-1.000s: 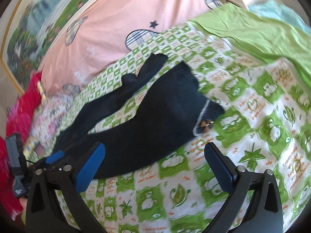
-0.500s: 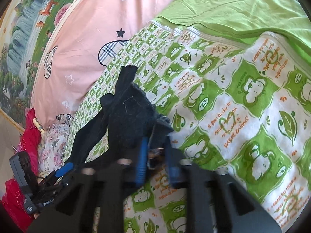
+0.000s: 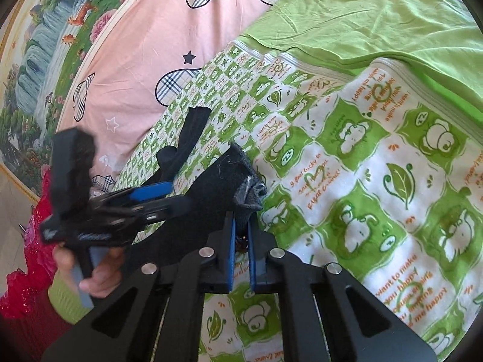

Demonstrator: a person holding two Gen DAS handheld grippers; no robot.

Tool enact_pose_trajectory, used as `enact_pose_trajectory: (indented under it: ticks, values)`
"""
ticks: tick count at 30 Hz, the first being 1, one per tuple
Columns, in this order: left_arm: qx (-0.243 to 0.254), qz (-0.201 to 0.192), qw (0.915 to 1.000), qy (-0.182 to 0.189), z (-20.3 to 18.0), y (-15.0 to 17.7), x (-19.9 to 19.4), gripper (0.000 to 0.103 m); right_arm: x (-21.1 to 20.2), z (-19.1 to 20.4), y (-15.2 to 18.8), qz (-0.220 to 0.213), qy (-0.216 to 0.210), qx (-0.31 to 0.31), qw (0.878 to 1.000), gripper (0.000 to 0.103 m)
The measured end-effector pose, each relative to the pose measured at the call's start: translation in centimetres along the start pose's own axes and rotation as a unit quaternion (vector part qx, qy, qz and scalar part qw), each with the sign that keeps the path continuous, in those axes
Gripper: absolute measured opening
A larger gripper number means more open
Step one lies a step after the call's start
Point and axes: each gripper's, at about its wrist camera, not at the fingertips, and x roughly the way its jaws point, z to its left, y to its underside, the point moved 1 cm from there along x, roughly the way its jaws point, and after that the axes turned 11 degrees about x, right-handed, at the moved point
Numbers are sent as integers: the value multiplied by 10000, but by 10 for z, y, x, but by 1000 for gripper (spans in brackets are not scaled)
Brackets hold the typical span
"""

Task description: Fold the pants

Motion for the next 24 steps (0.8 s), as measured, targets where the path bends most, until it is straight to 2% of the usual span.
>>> enact_pose_trajectory:
  ticks: [1, 2, 4, 6, 8, 11, 13, 14, 15, 17, 19, 24]
  values:
    - [-5, 73, 9999, 108, -3, -1, 4, 22, -2, 1, 1, -20, 3, -26, 10000, 7]
    - [11, 43, 9999, 149, -6, -3, 5, 14, -3, 2, 1, -46, 15, -62, 10000, 6]
    - [180, -48, 9998, 74, -18, -11, 0, 7, -9, 6, -2, -115, 10, -157, 9998, 6]
    - [337, -177, 9993, 15, -31, -18, -6, 6, -17, 11, -6, -198, 4, -270, 9994, 6]
    - [398, -197, 9990, 7, -39, -19, -2, 6, -19, 13, -8, -217, 148, -410, 9988, 6]
    - [366, -68, 9991, -204, -41, -17, 14, 8, -7, 3, -6, 98, 438, -310, 9985, 7]
    - [220, -201, 9995, -111, -35, -12, 7, 15, -5, 1, -4, 158, 656, -278, 9973, 15]
    - [155, -275, 9994, -106, -32, -10, 0, 21, -8, 2, -5, 99, 744, -288, 9968, 30]
    - [108, -353, 9992, -134, -28, -6, -8, 24, -14, 4, -7, -28, 787, -314, 9964, 49]
    - [15, -477, 9986, -229, -18, 1, -23, 30, -28, 13, -15, -342, 715, -437, 9959, 69]
    - [-131, -552, 9979, -324, -3, 12, -40, 33, -36, 27, -27, -522, 567, -619, 9951, 70]
    - [-578, -588, 9946, -637, 62, 37, -75, 37, -4, 69, -61, -180, 98, -950, 9953, 70]
